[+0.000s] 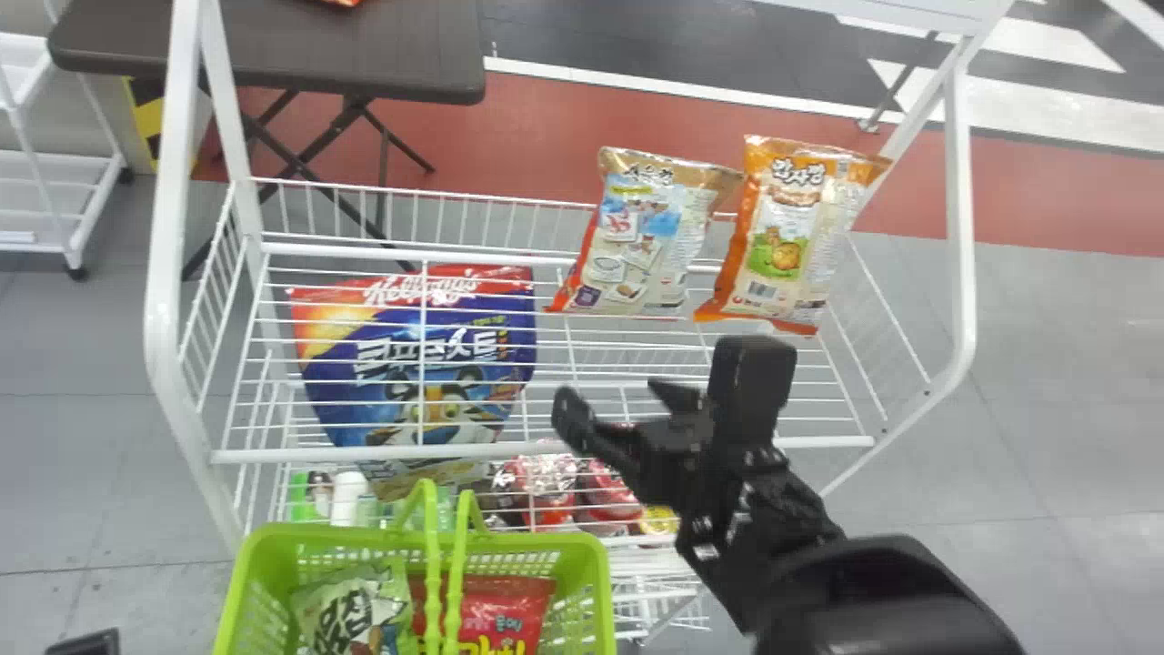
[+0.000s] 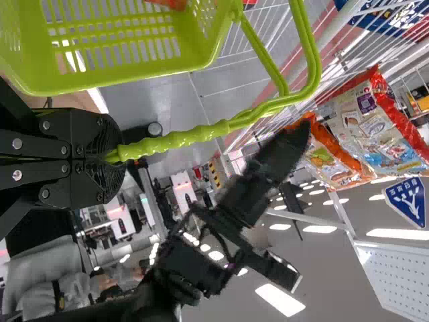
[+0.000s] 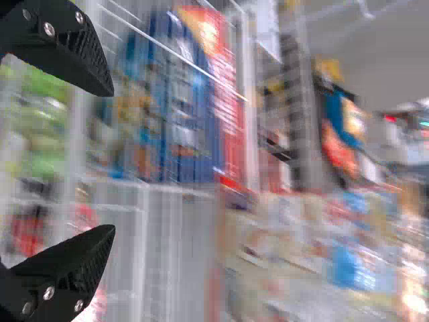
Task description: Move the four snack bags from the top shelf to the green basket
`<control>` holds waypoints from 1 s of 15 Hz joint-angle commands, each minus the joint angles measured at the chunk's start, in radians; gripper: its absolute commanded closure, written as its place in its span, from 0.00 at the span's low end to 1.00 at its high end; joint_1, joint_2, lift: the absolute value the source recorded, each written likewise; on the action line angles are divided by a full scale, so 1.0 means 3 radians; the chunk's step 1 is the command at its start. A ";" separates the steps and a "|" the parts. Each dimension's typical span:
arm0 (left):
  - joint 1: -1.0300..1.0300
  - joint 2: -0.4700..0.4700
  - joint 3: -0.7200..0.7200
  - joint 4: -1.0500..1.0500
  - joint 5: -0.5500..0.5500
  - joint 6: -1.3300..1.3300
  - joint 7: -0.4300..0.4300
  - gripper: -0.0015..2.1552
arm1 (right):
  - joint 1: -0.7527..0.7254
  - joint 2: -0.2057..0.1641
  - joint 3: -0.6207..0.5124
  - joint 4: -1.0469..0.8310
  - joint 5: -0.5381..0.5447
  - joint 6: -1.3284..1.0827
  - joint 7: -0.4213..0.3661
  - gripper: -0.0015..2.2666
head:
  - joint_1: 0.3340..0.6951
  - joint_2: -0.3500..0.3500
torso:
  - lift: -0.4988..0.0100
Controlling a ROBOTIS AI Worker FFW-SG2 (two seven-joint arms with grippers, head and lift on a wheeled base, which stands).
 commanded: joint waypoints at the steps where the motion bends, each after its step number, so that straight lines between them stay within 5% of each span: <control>1: -0.0011 0.0000 -0.0001 0.0012 -0.0002 0.0000 0.0006 0.73 | -0.0364 0.0009 0.0015 0.0395 0.0142 -0.0377 -0.0187 0.04 | 1.00 0.04 | 0.98; 5: 0.0005 0.0010 -0.0001 0.0012 -0.0002 0.0000 0.0006 0.73 | -0.0901 0.0014 -0.0006 0.1095 0.0275 -0.0929 -0.0412 0.04 | 1.00 0.03 | 0.98; 9: -0.0006 0.0010 0.0004 0.0022 -0.0002 0.0000 0.0011 0.73 | -0.1320 0.0004 -0.0108 0.1494 0.0280 -0.0735 -0.0330 0.10 | 1.00 0.03 | 0.98; 12: -0.0011 0.0010 0.0014 0.0032 -0.0002 0.0000 0.0011 0.73 | -0.1320 -0.0001 -0.0164 0.1509 0.0250 -0.0479 0.0038 0.94 | 1.00 0.04 | 0.98; 15: -0.0011 0.0010 0.0014 0.0032 -0.0002 0.0000 0.0011 0.73 | -0.1213 -0.0001 -0.0139 0.1422 0.0224 -0.0653 0.0100 0.99 | 1.00 0.06 | 0.98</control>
